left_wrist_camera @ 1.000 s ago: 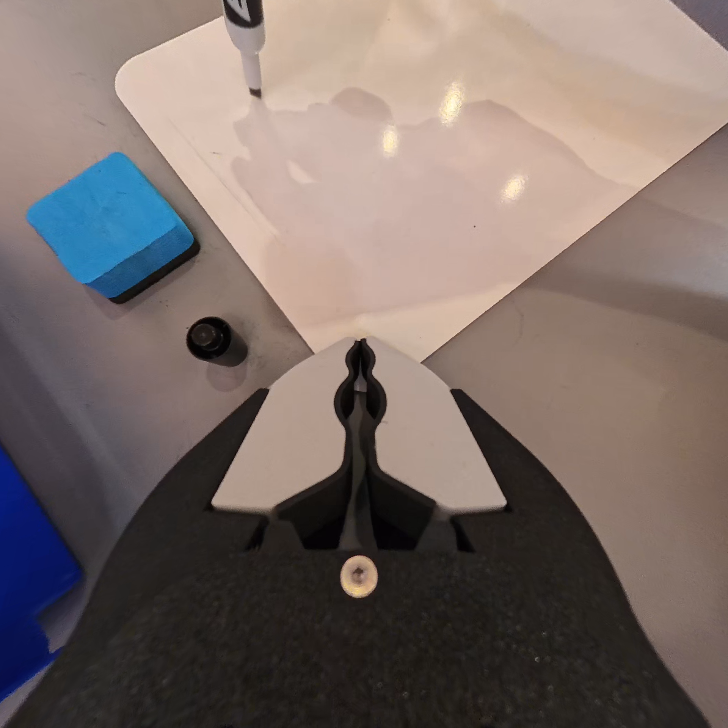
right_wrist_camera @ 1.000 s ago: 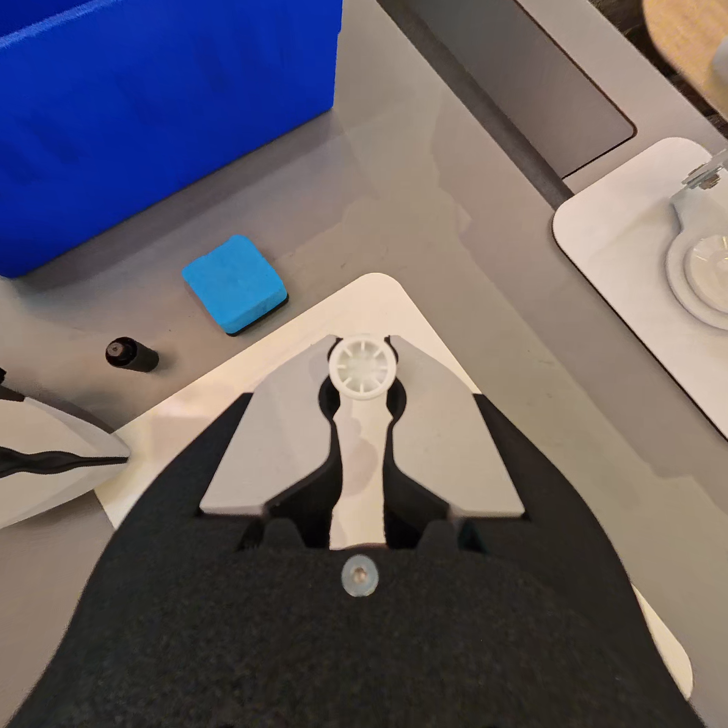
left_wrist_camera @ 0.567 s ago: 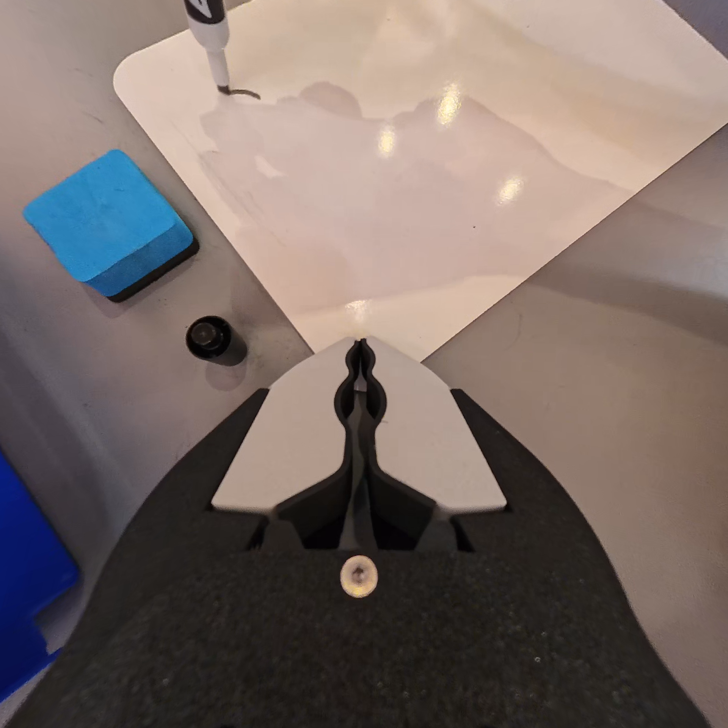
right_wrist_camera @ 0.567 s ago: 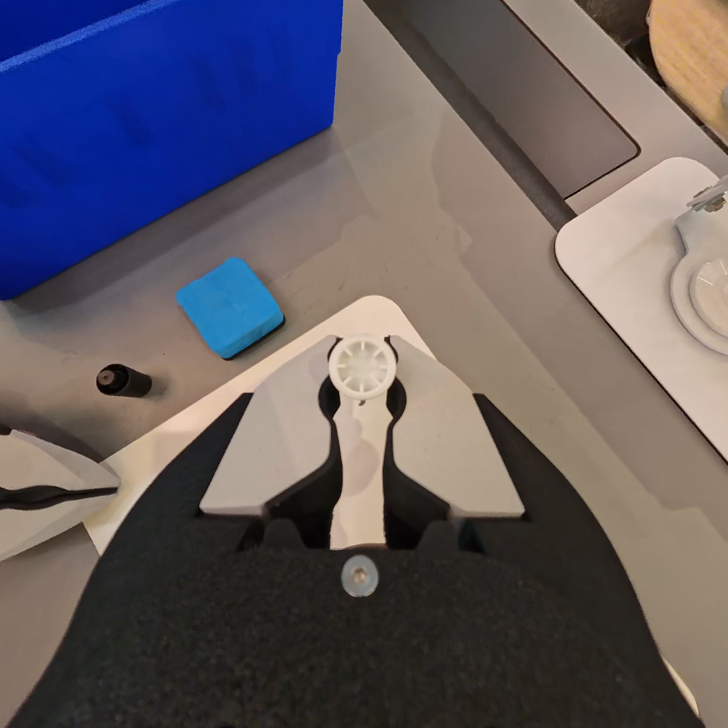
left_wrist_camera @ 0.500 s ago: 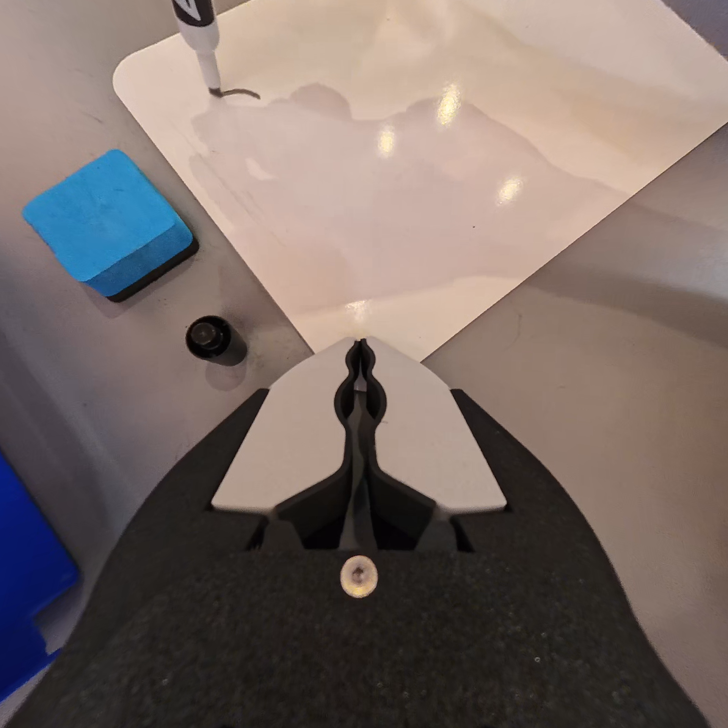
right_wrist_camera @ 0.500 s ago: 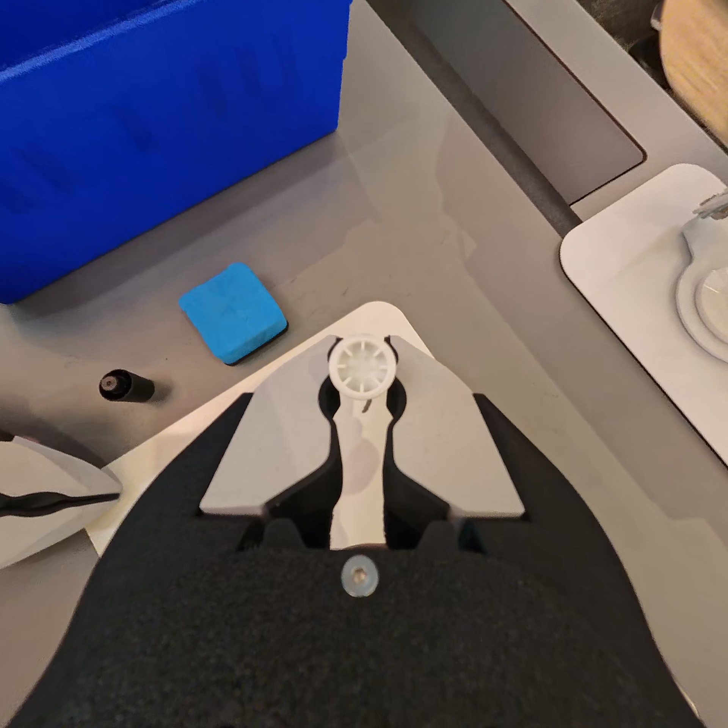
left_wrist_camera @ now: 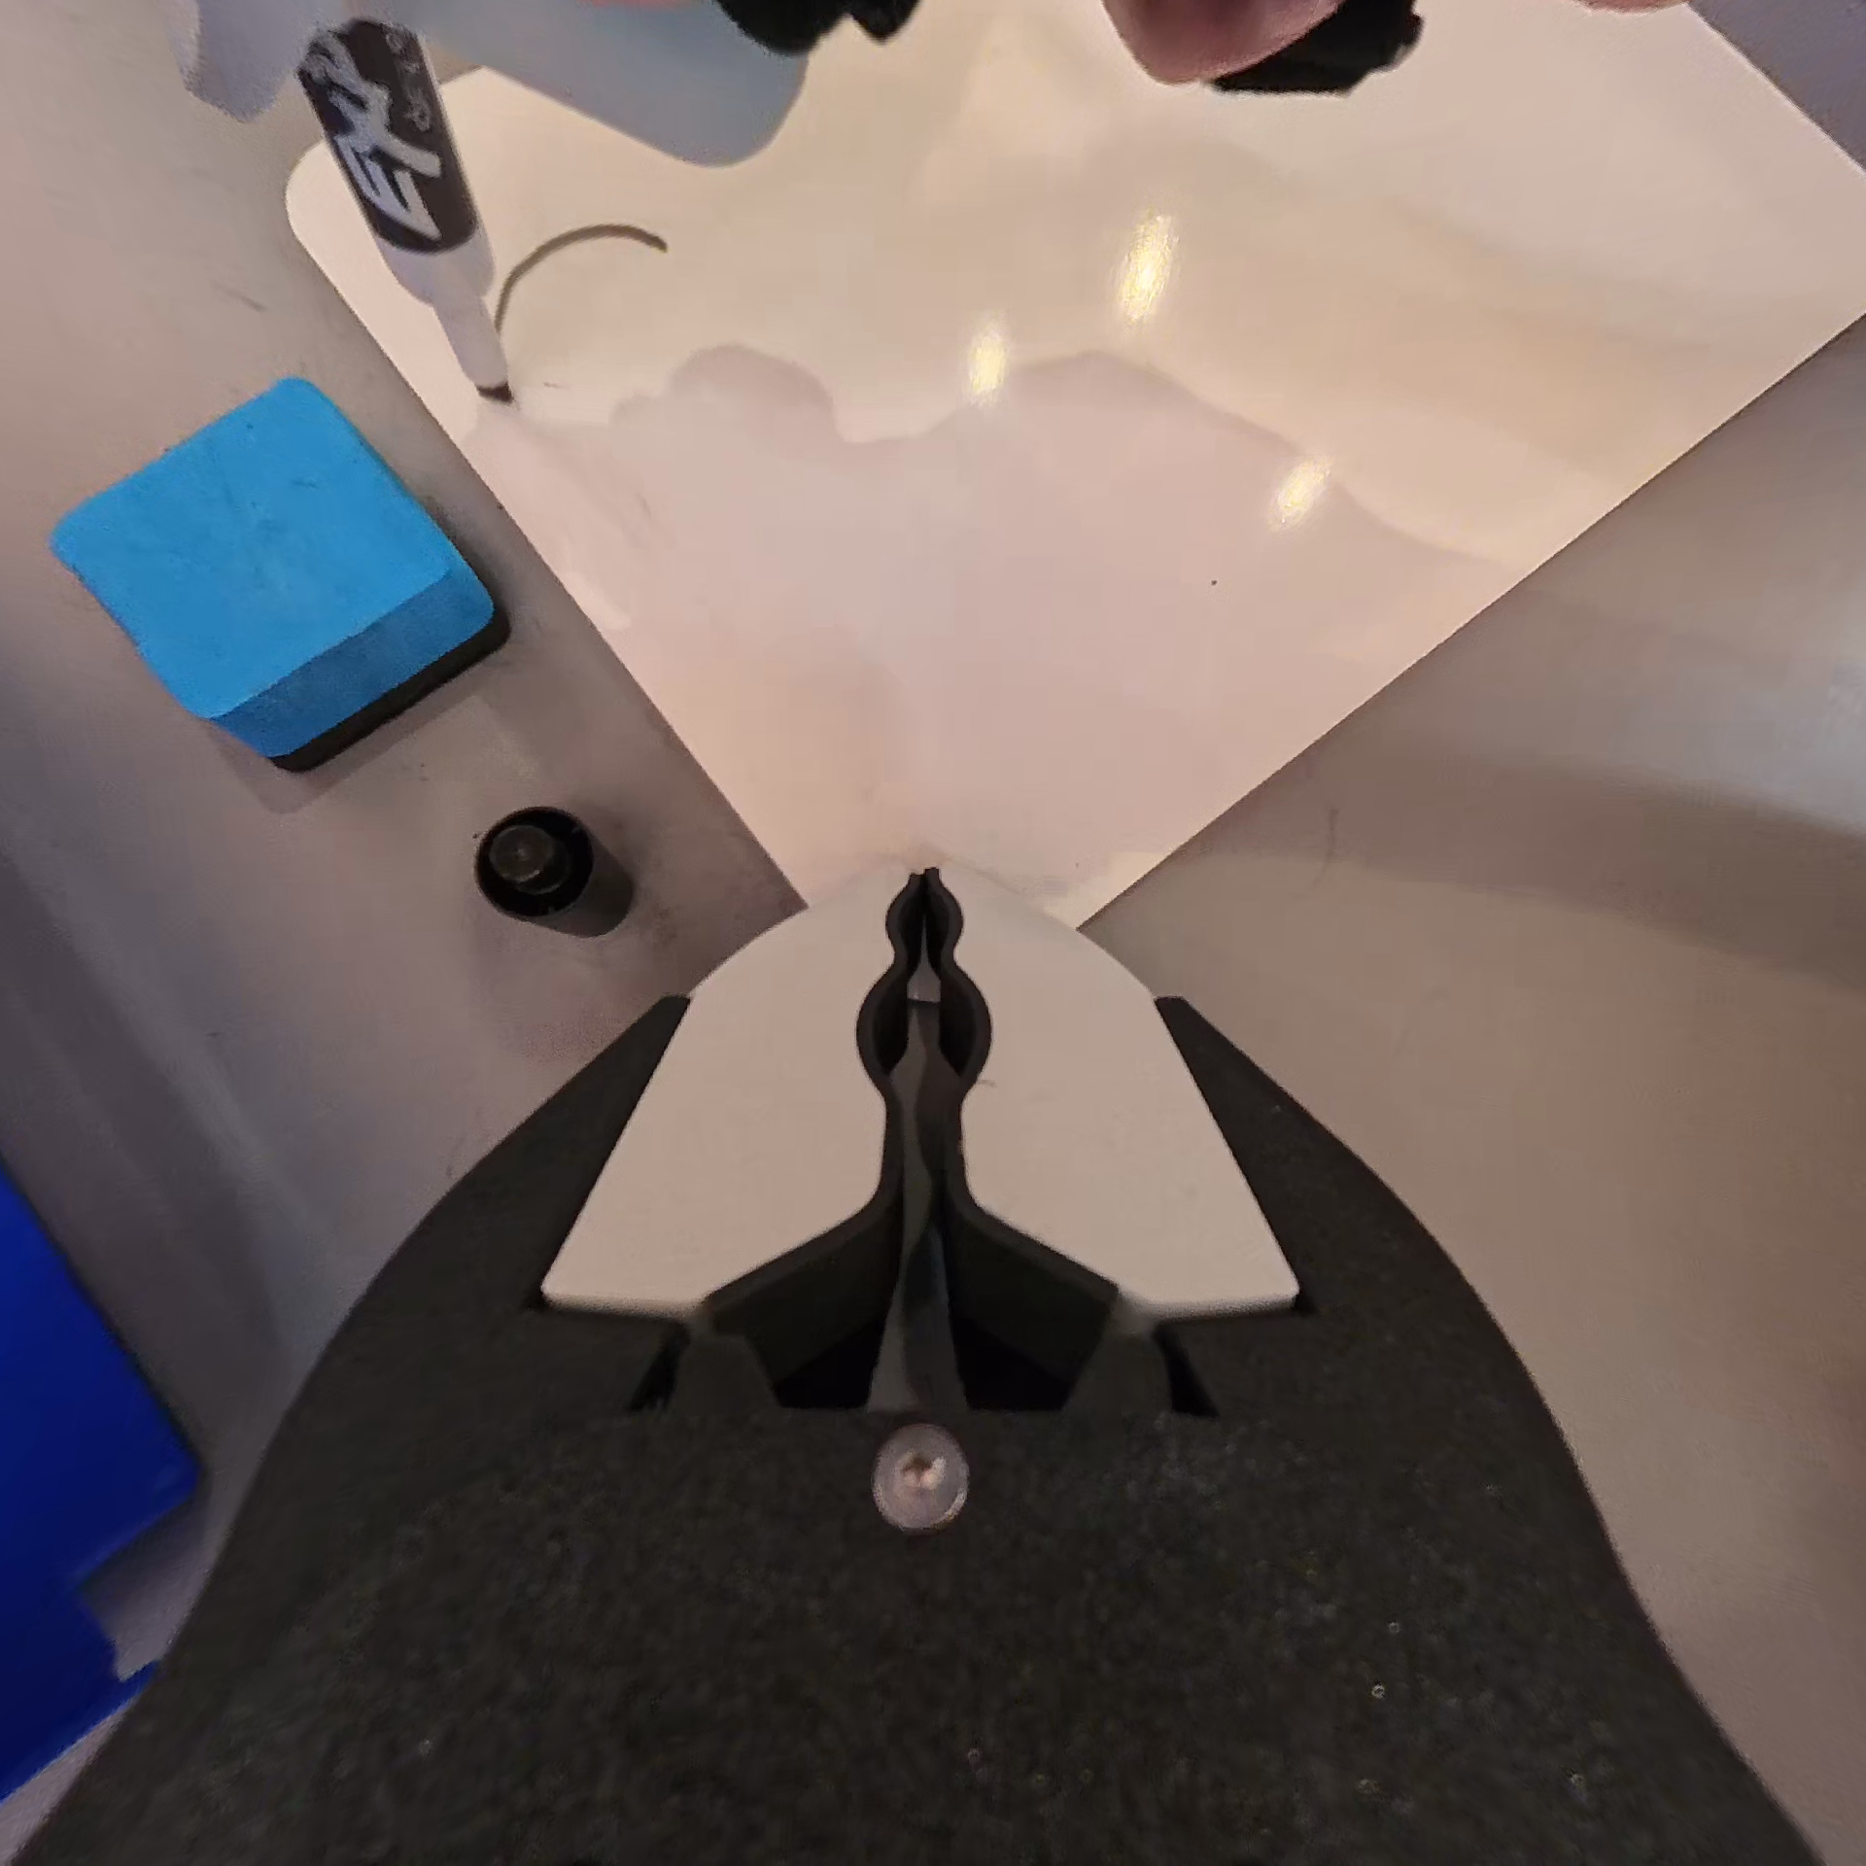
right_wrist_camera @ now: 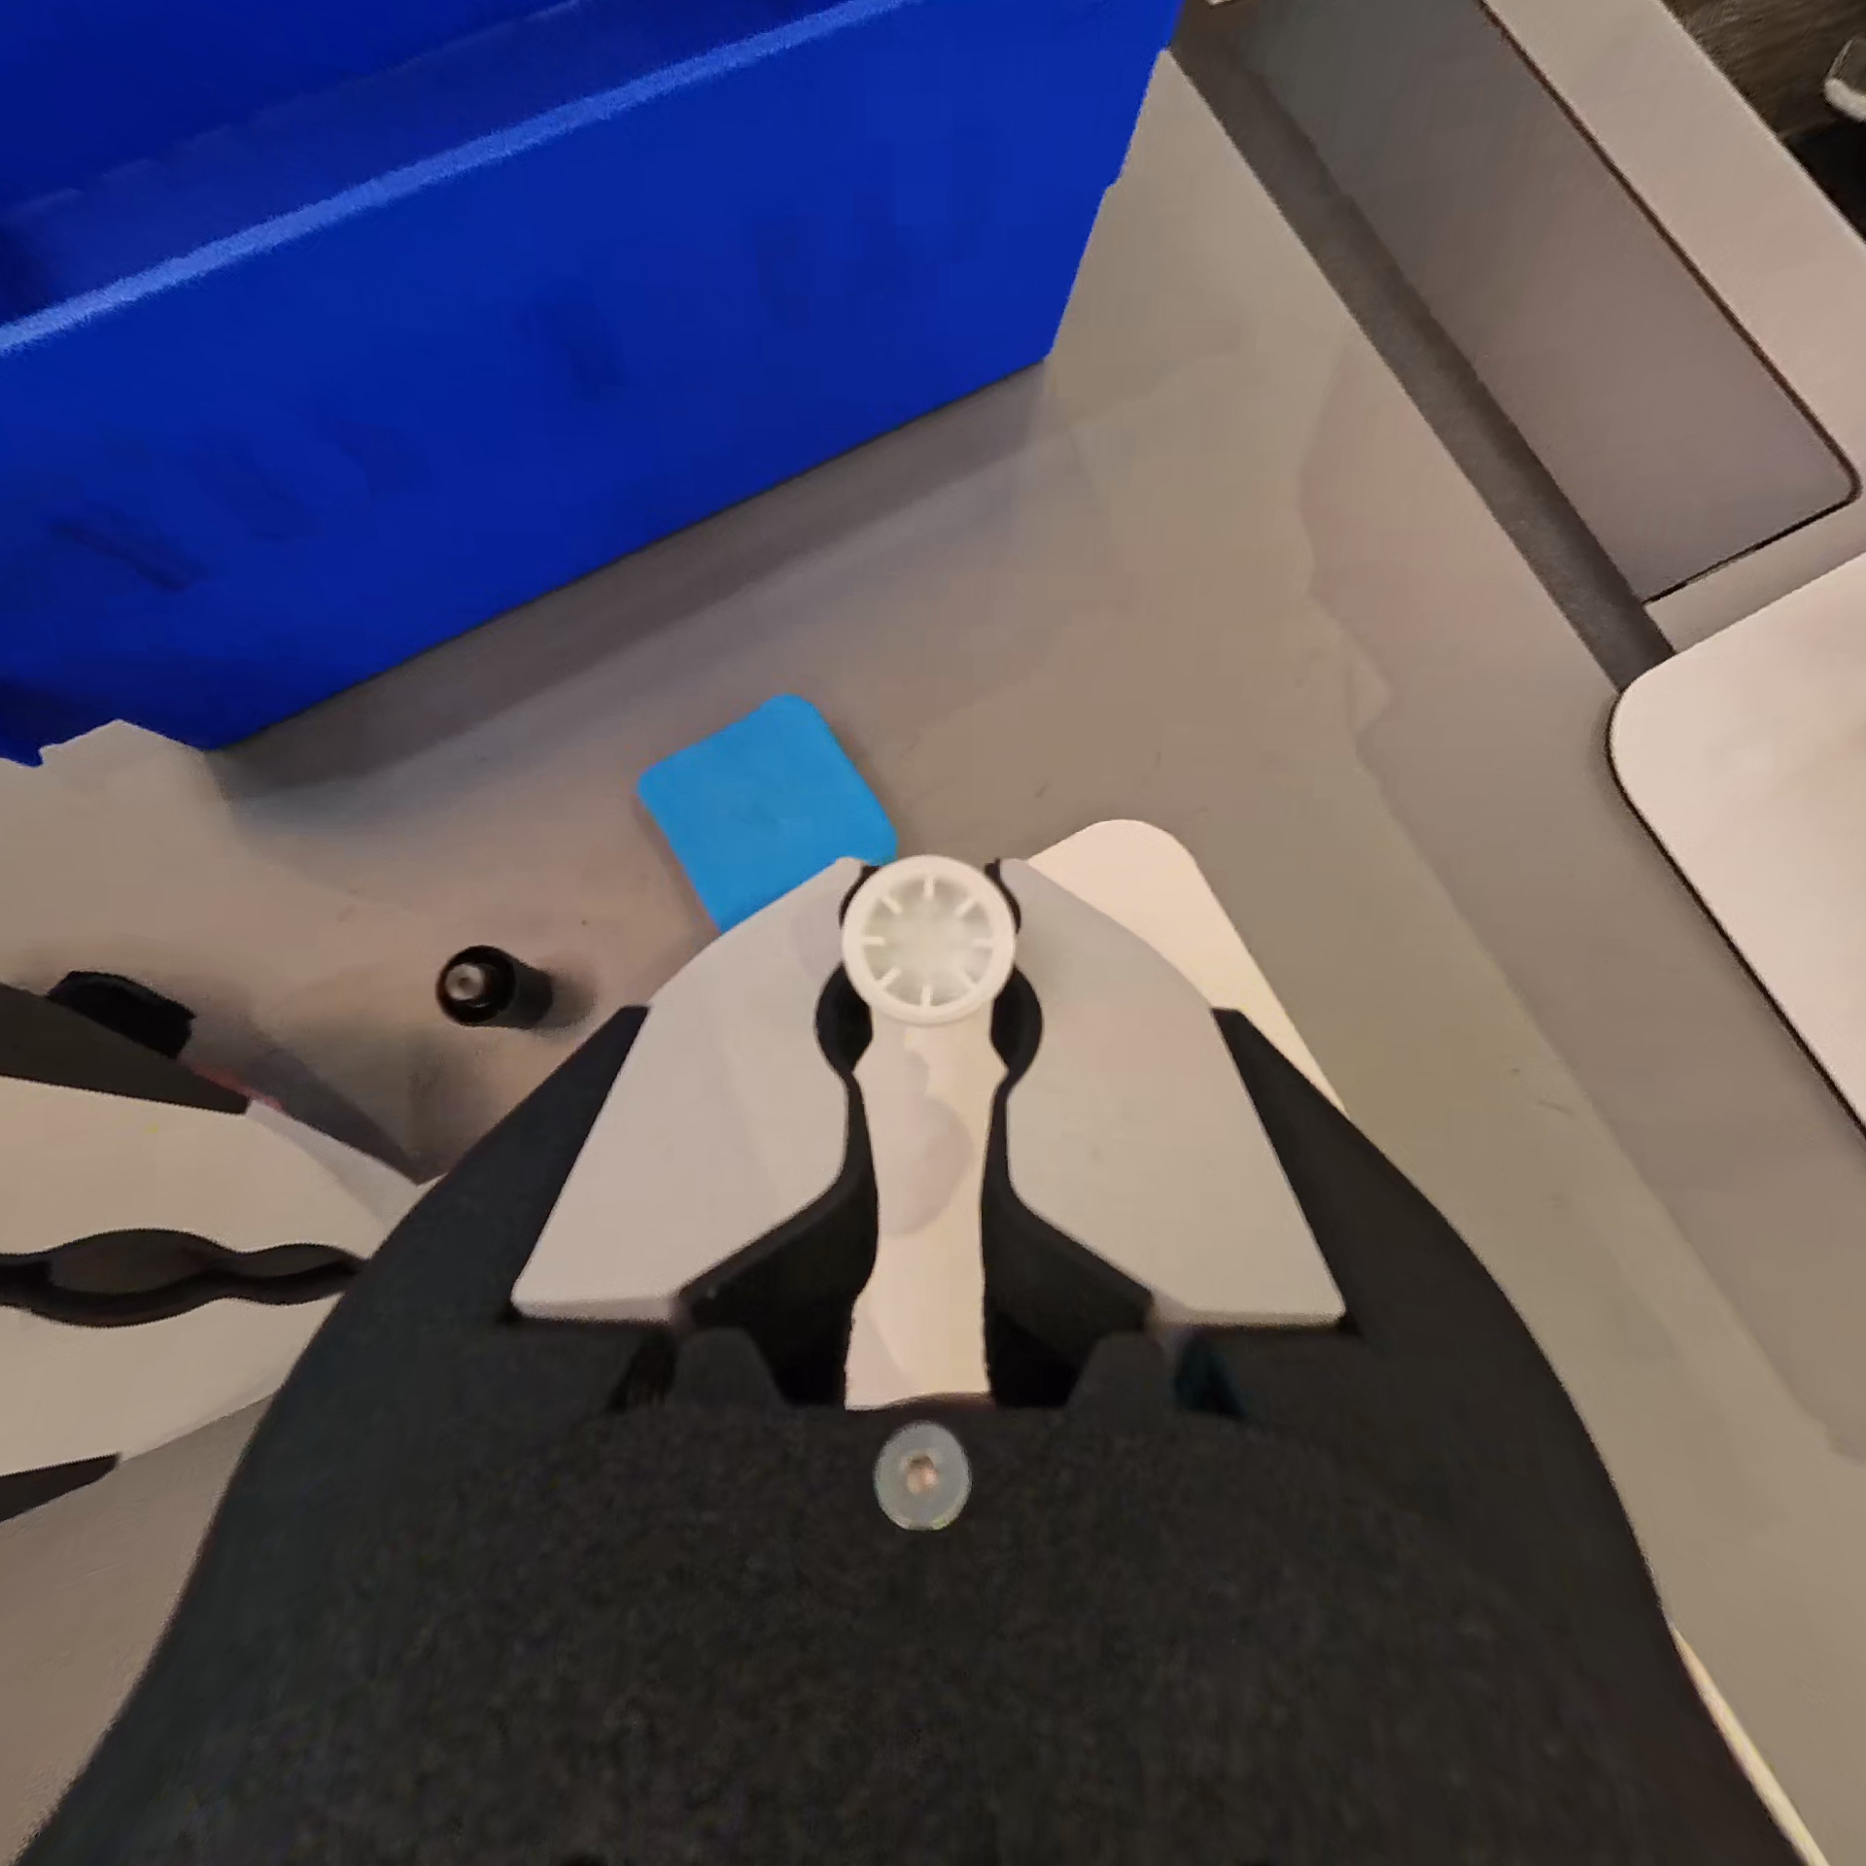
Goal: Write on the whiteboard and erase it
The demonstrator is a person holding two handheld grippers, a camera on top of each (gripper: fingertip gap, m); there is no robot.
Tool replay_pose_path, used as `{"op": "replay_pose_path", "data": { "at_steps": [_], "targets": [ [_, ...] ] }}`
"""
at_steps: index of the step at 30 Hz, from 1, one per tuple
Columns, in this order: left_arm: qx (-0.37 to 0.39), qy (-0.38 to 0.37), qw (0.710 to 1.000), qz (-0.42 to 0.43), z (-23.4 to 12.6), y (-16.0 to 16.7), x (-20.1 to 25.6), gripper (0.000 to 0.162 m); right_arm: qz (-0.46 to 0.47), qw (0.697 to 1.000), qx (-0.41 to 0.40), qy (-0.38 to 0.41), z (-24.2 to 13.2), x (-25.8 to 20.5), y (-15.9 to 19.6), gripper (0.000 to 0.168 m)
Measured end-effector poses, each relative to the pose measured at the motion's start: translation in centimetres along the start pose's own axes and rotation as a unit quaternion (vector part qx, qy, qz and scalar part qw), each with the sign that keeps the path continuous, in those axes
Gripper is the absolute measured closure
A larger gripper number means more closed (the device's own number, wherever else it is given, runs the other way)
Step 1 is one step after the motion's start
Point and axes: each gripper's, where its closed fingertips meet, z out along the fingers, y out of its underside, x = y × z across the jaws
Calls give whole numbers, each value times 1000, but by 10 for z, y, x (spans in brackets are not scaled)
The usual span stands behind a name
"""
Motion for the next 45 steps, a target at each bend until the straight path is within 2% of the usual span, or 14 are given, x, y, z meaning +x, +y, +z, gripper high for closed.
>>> {"op": "replay_pose_path", "data": {
  "at_steps": [24, 34, 45],
  "targets": [
    [3, -11, 1000, -16, -2, 1, -9, 162, -31, 999, -27, -20, -41, -72, 38, 148],
    [0, -13, 1000, -9, -1, 1, -6, 162, -21, 999, -28, -1, -52, -50, 51, 149],
    [2, -4, 1000, -15, -1, 1, -5, 162, -16, 999, -28, 12, -45, -10, 48, 148]
  ]
}}
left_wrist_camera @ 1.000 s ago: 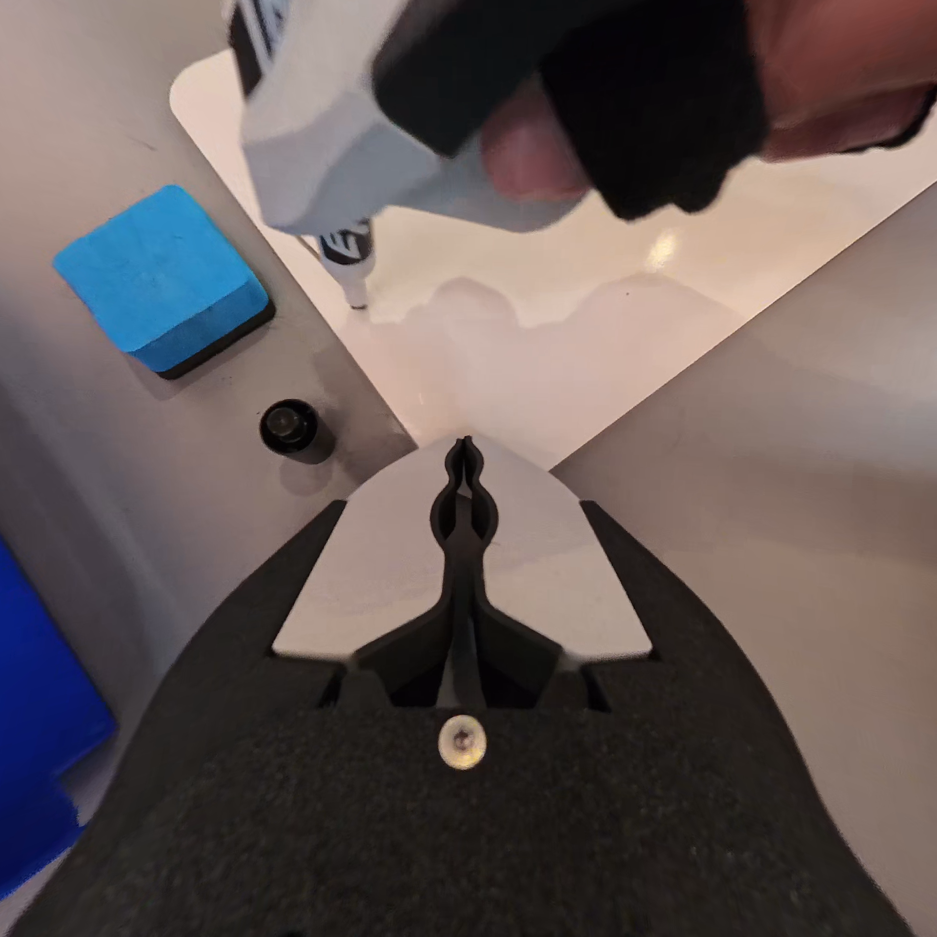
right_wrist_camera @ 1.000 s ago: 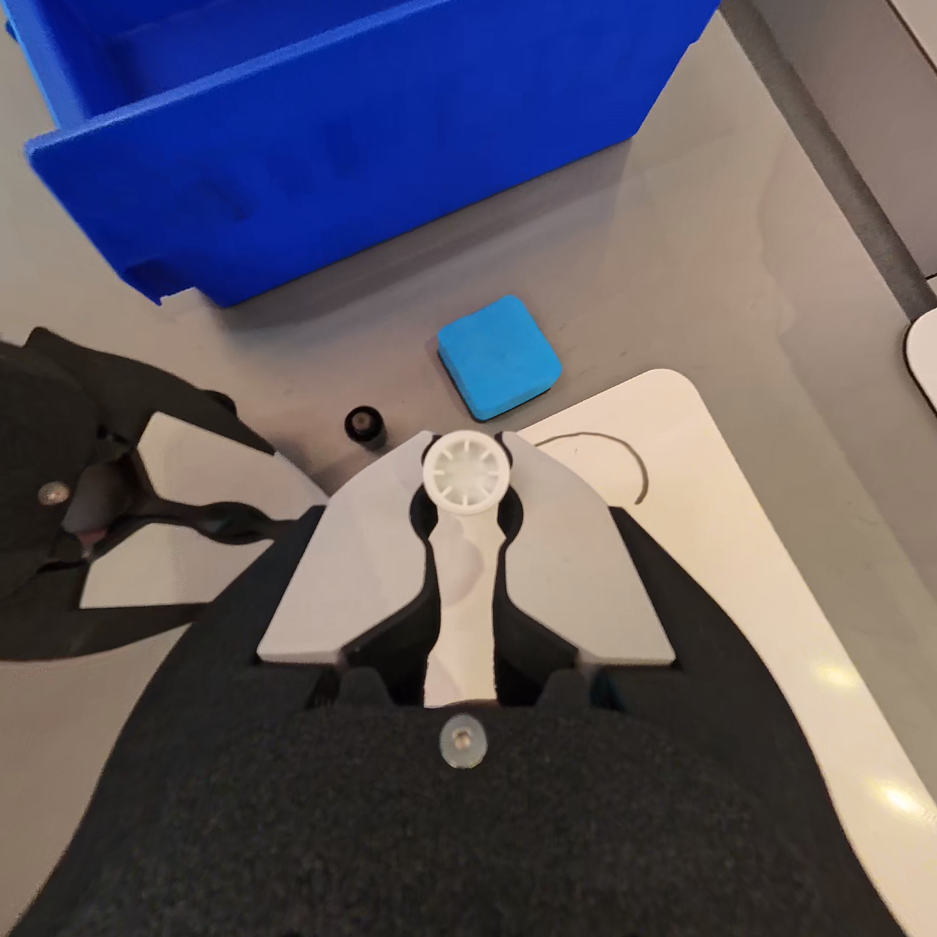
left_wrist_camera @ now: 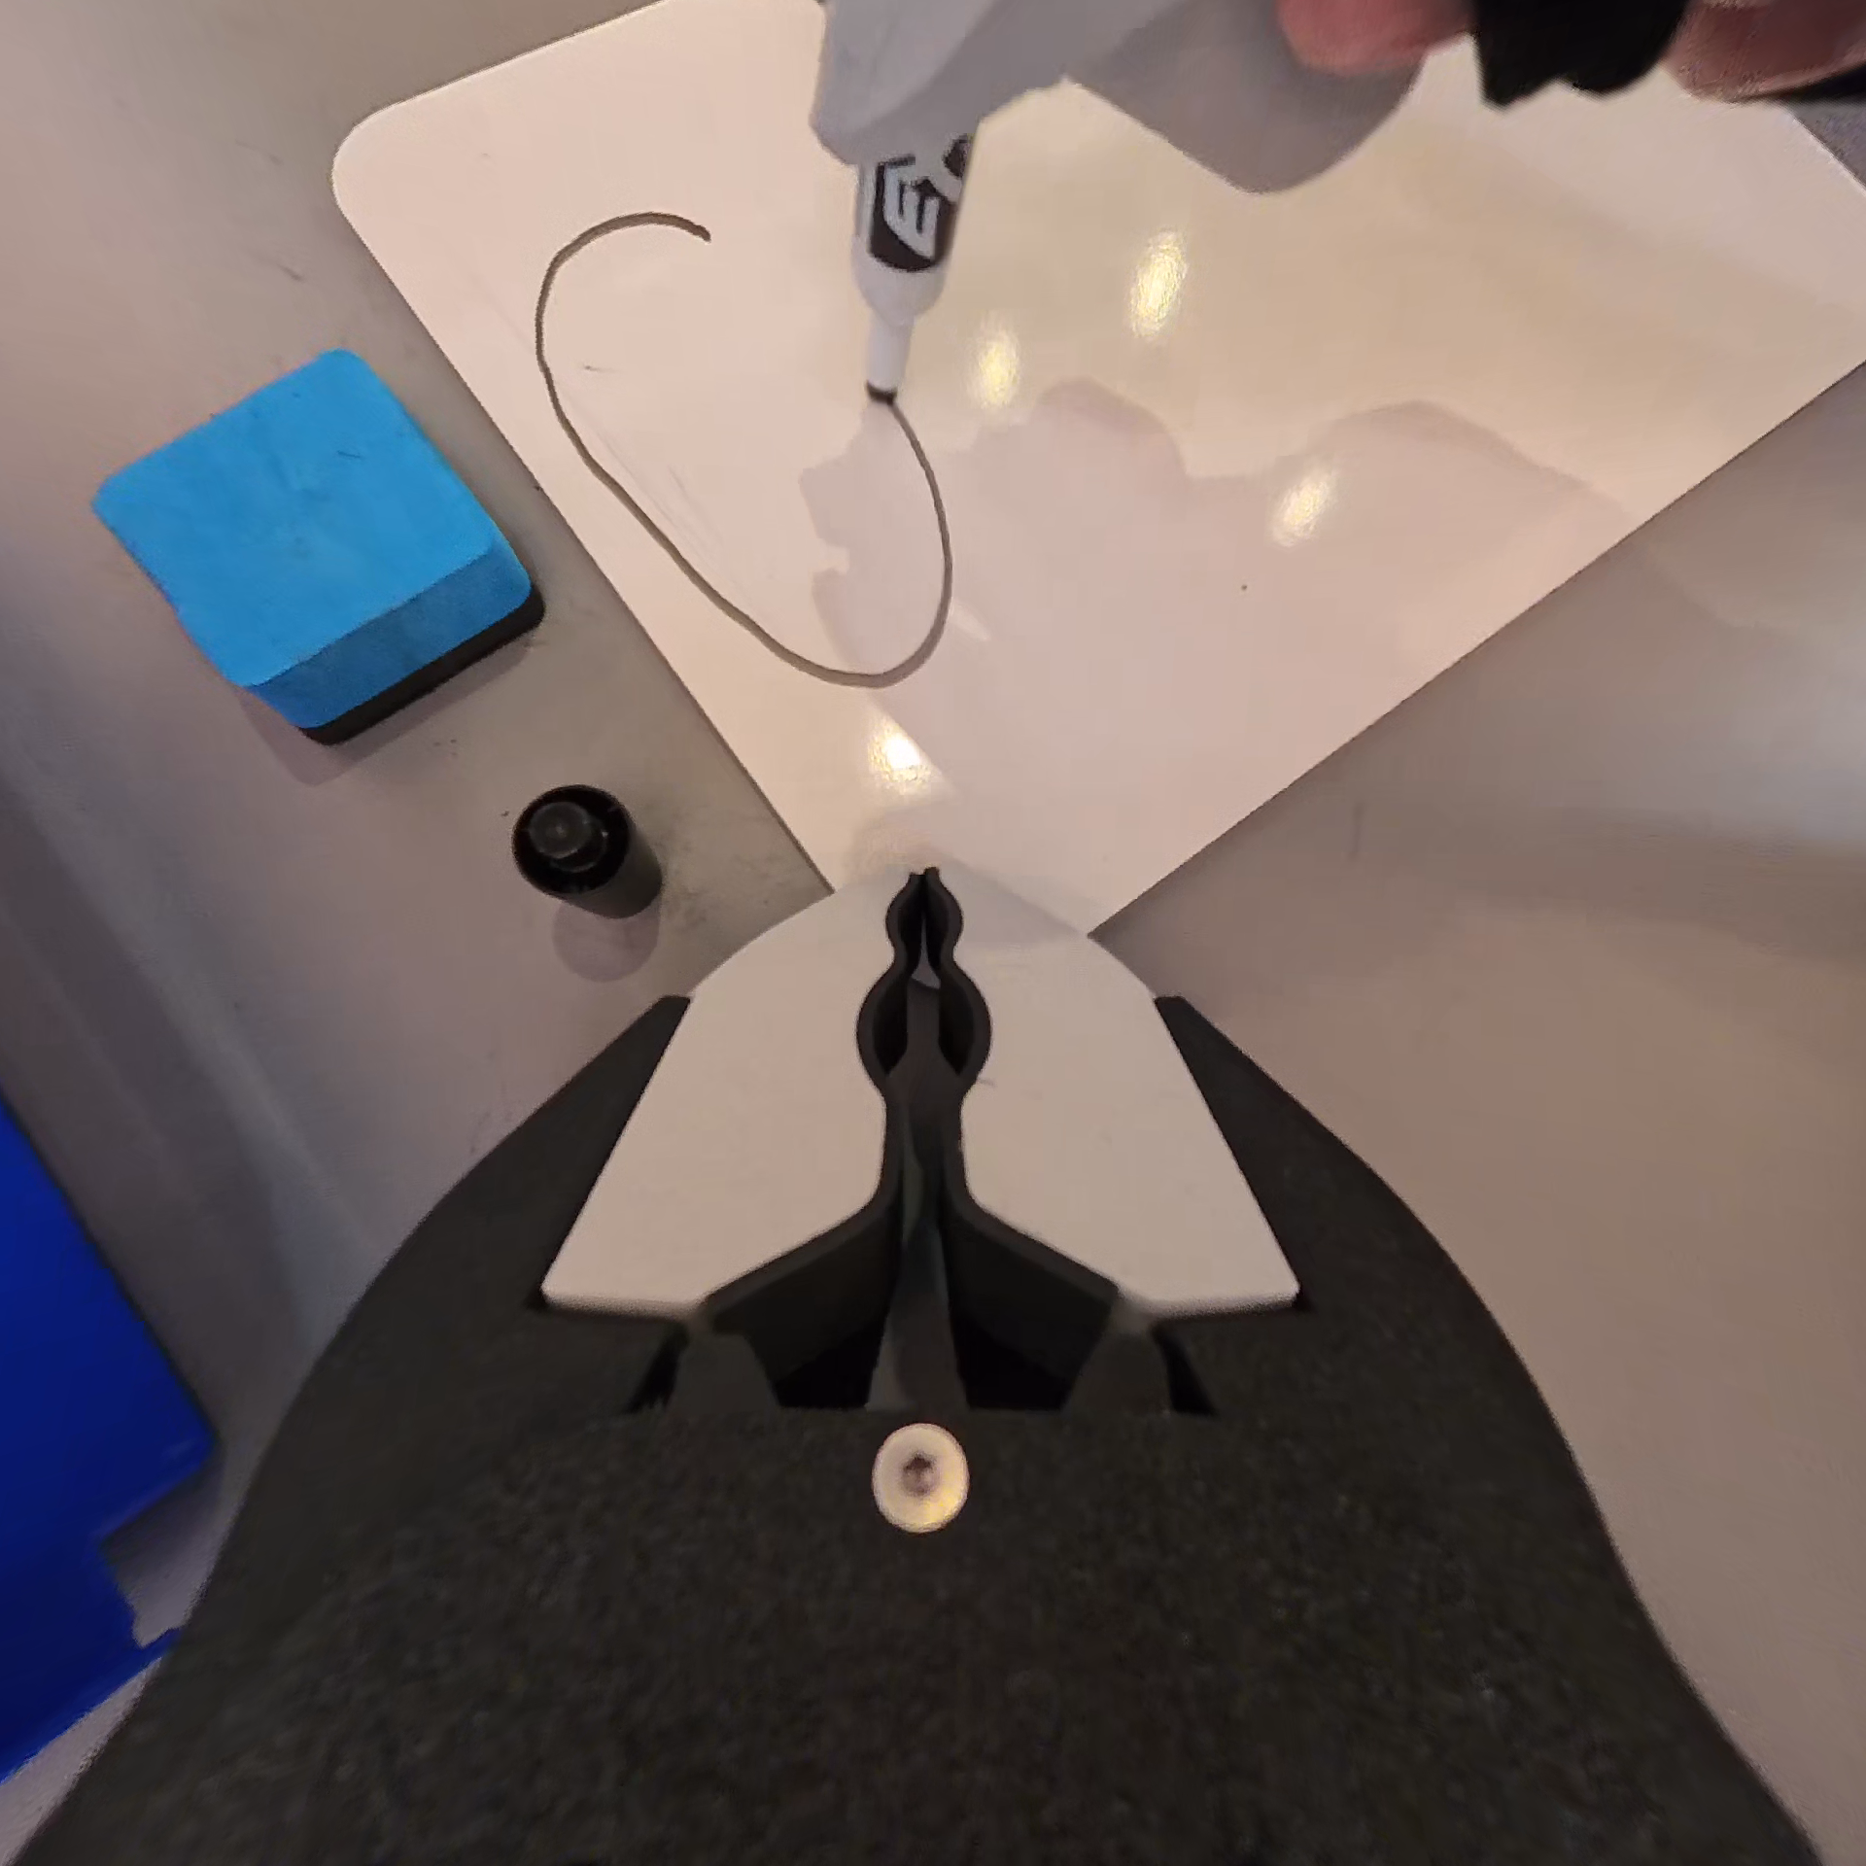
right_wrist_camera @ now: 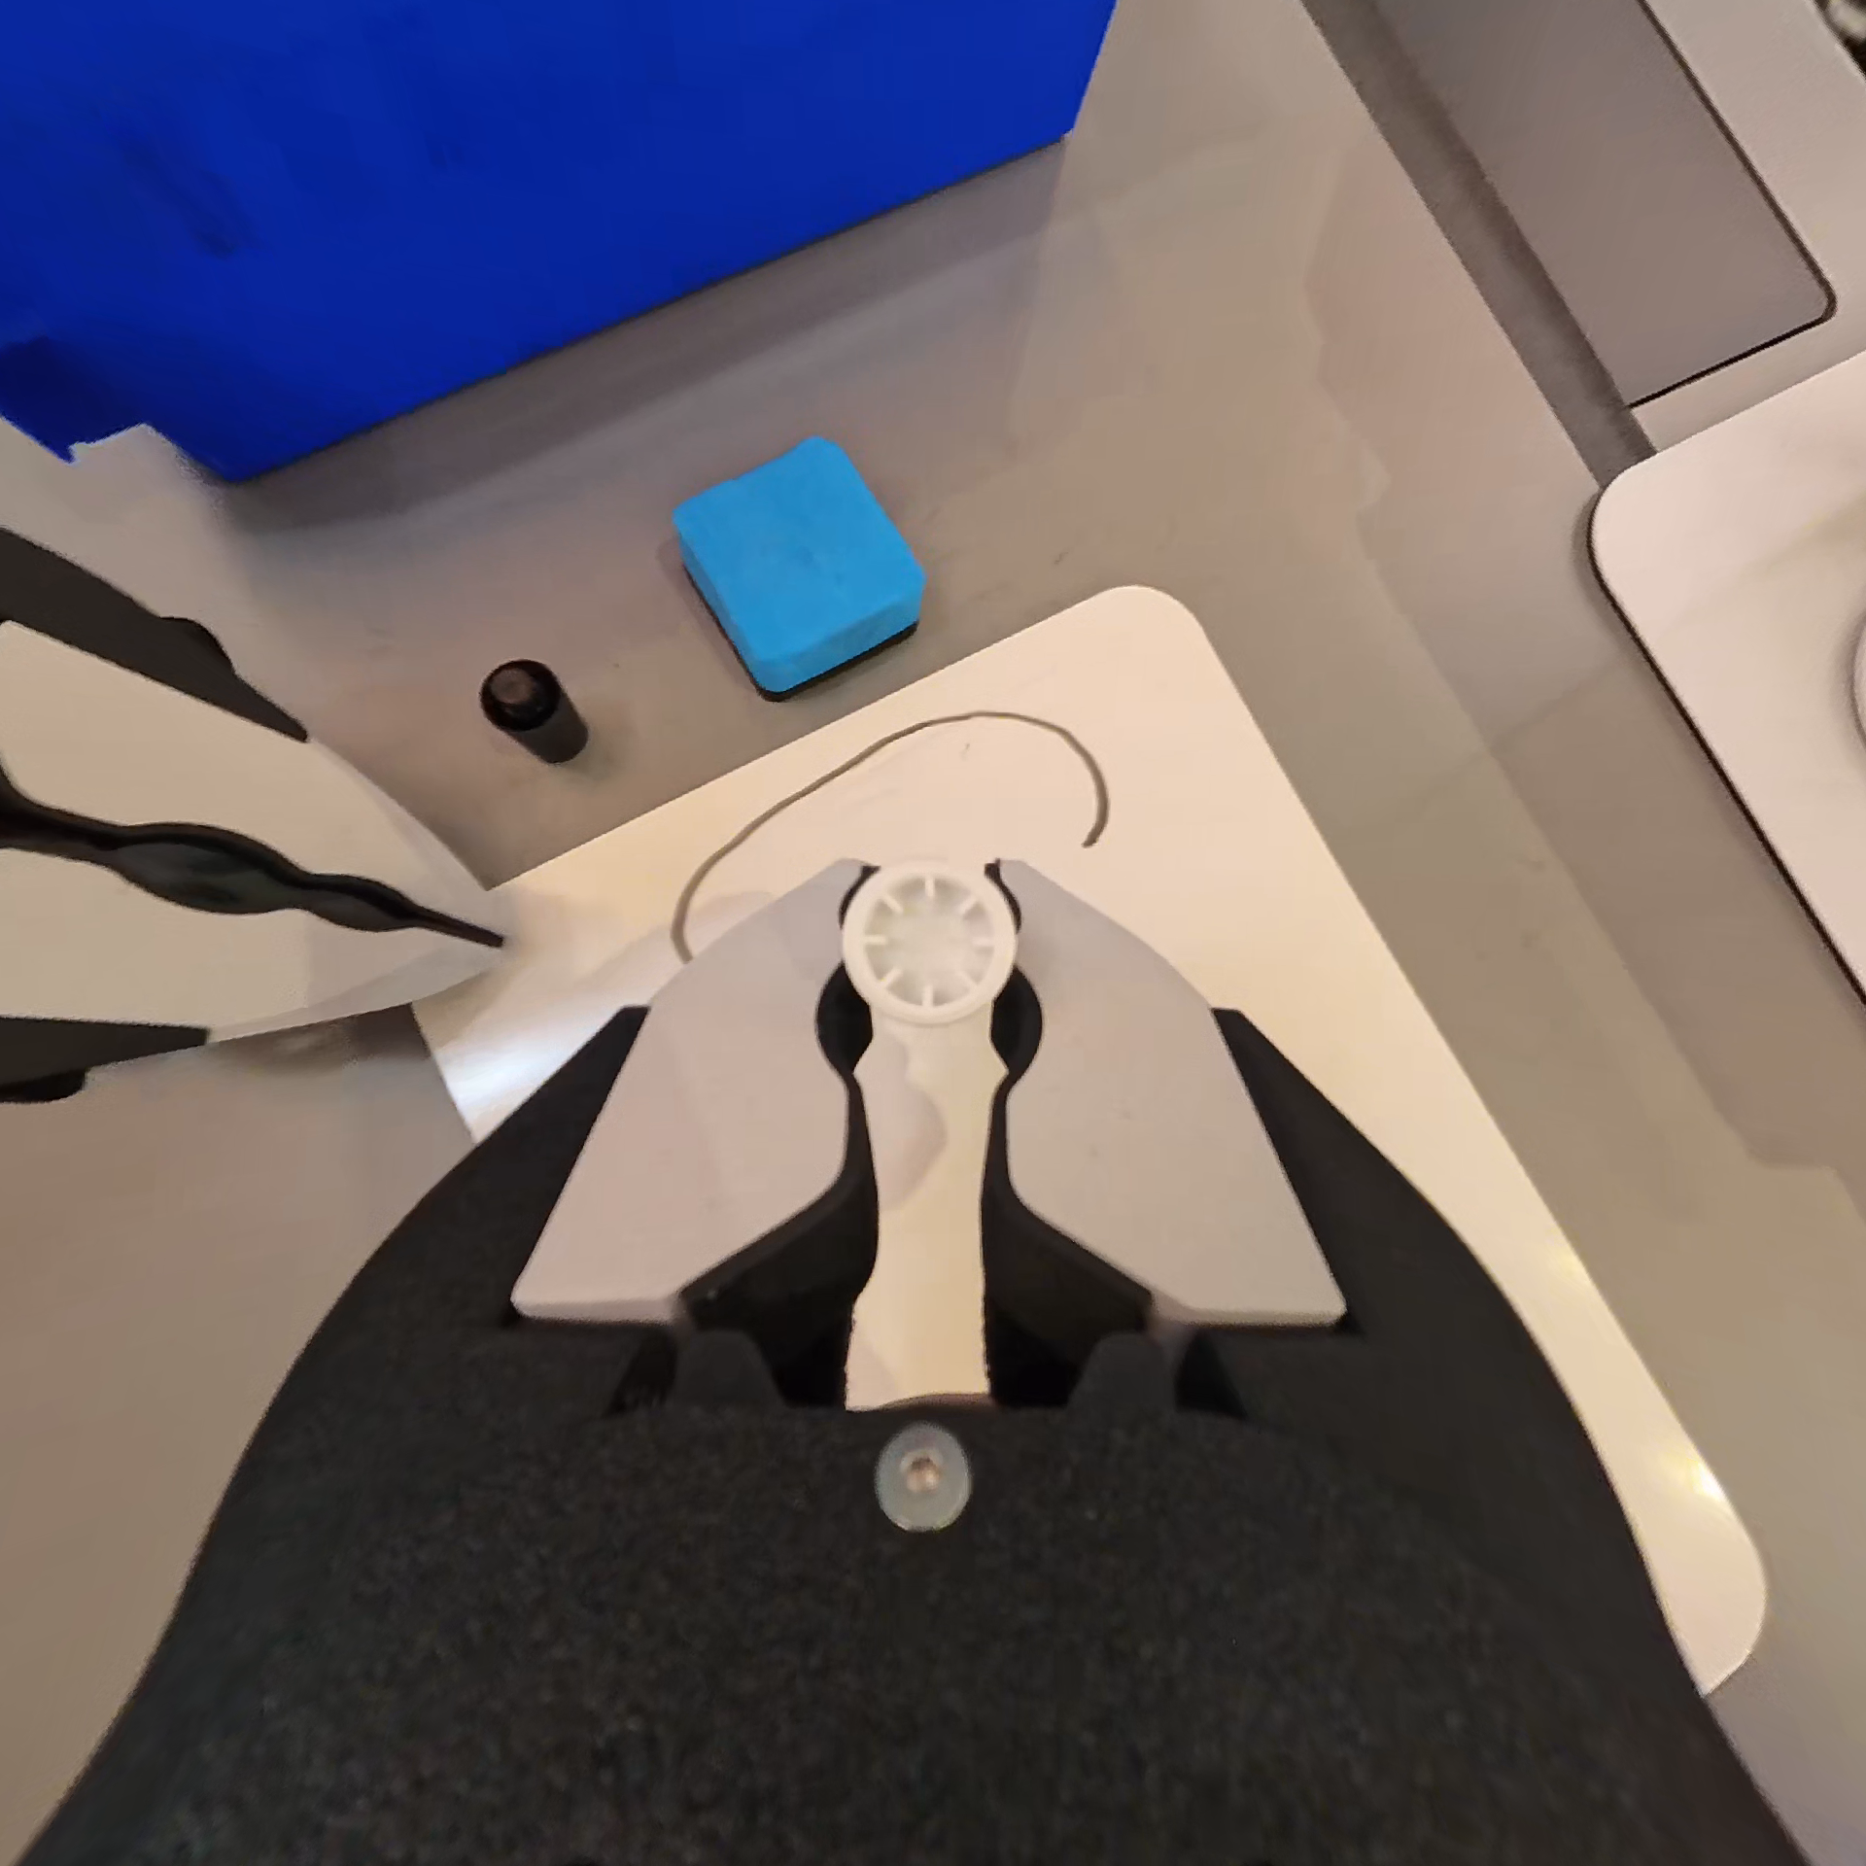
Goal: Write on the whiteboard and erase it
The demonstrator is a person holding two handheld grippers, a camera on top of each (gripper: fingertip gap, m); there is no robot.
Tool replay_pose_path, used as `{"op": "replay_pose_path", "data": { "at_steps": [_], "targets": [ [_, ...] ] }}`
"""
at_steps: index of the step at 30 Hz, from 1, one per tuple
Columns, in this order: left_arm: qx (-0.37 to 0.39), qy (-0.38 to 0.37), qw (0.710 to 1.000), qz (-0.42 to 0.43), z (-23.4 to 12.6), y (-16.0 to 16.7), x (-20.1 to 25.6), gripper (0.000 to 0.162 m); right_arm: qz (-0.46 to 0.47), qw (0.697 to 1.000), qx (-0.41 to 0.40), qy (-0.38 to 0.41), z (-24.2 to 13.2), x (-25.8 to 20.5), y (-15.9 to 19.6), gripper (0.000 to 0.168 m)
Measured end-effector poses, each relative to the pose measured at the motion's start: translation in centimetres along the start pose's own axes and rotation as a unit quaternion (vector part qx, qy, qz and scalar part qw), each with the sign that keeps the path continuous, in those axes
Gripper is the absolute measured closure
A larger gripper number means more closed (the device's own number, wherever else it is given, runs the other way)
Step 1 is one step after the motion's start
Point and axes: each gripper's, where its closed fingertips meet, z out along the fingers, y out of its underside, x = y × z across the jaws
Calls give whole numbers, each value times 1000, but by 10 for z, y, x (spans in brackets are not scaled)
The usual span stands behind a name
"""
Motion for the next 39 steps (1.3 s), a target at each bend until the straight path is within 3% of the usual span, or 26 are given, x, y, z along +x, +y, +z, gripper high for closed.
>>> {"op": "replay_pose_path", "data": {
  "at_steps": [20, 25, 34, 39],
  "targets": [
    [1, 21, 1000, -6, 1, -1, 7, 162, -10, 1000, 1, -5, 30, 44, -29, 148],
    [1, 19, 1000, -4, 1, -1, 7, 162, 29, 999, 42, -17, 7, 50, -32, 148],
    [-3, 12, 1000, 6, 0, 0, 7, 162, 156, 958, 166, -171, -44, 28, -28, 148],
    [-4, 6, 1000, 12, 0, 0, 7, 162, 155, 944, 220, -191, -56, 8, -22, 148]
  ]
}}
